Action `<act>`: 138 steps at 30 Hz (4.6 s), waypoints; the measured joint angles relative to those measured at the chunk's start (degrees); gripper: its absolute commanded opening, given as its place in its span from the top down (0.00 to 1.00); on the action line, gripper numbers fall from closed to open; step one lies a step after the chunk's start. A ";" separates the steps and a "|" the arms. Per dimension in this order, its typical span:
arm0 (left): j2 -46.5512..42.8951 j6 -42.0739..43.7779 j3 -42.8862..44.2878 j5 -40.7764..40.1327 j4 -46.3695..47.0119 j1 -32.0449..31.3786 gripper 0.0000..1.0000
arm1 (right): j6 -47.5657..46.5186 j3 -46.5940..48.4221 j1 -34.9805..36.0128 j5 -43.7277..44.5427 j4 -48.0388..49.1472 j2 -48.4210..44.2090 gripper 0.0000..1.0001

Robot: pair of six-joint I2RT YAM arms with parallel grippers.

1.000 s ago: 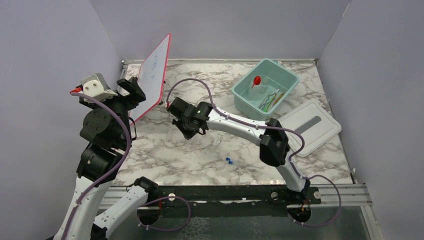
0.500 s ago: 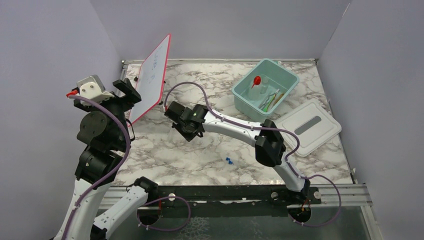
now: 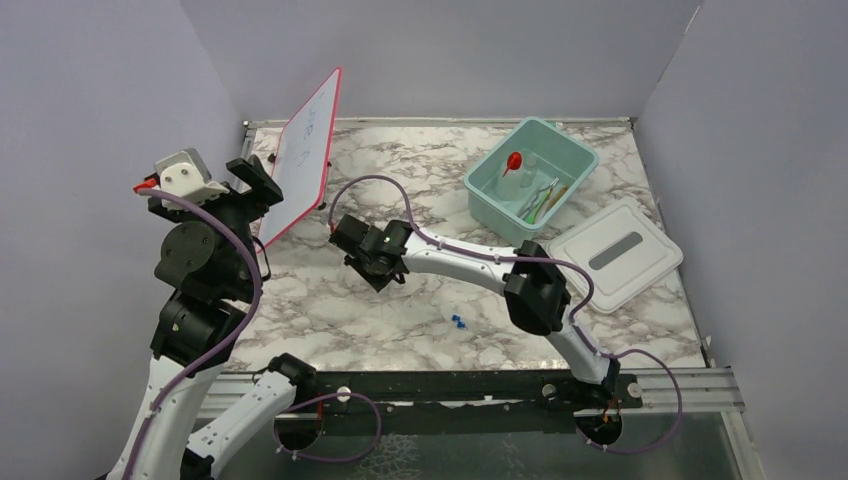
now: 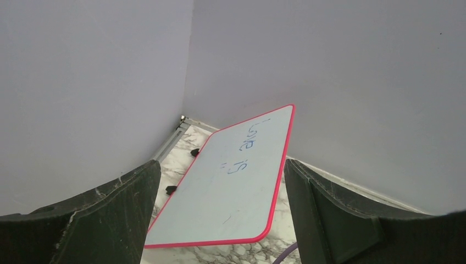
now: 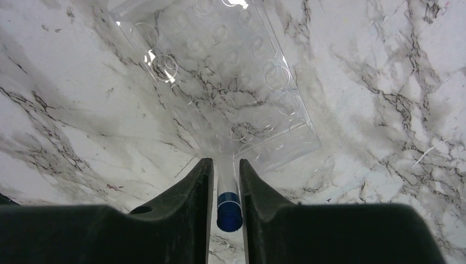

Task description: Organize the chemistry lab equipment

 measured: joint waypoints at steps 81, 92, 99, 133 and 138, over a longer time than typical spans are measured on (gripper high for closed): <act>19.34 -6.80 1.81 37.00 -0.46 -2.16 0.08 | -4.35 -52.15 -14.73 -6.78 16.52 -28.44 0.83; 19.43 -8.94 1.64 37.94 -0.37 -2.21 0.08 | -4.83 -50.60 -17.09 2.03 21.00 -30.58 0.83; 19.39 -14.01 -4.17 44.13 3.04 -2.25 0.08 | 1.92 -47.12 -19.10 3.19 23.71 -38.05 0.83; 27.63 -21.79 -21.97 69.51 32.39 -4.87 0.81 | 29.38 -42.77 -21.07 -7.65 40.41 -51.58 0.77; 27.63 -16.22 -21.24 69.57 30.99 -5.11 0.92 | 28.83 -42.23 -21.20 -9.20 38.95 -51.58 0.64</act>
